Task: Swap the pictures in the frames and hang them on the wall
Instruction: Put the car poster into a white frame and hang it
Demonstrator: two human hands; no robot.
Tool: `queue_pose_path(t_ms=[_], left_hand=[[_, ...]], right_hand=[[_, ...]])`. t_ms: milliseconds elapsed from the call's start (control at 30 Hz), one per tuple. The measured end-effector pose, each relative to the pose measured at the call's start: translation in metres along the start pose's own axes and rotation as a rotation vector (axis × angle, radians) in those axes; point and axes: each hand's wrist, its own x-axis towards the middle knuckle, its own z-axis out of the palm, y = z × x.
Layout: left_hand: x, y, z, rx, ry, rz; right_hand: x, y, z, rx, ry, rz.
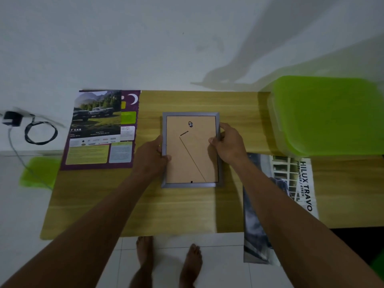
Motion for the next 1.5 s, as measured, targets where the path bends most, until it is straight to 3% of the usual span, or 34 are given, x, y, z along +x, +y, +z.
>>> queue_pose_path(t_ms=[300, 667, 900, 1233, 1500], left_hand=[[0.014, -0.009, 0.011, 0.282, -0.044, -0.088], [-0.012, -0.009, 0.01, 0.308, -0.027, 0.062], [-0.049, -0.029, 0.014, 0.406, -0.299, 0.148], [-0.051, -0.034, 0.021, 0.416, -0.236, 0.164], [-0.052, -0.035, 0.024, 0.402, -0.203, 0.154]], right_hand=[[-0.002, 0.002, 0.004, -0.497, -0.031, -0.009], [-0.045, -0.011, 0.006, -0.428, -0.029, -0.242], [-0.107, 0.028, 0.025, -0.423, -0.213, -0.358], [-0.099, 0.051, 0.041, -0.438, -0.221, -0.525], [-0.103, 0.049, 0.051, -0.384, -0.194, -0.492]])
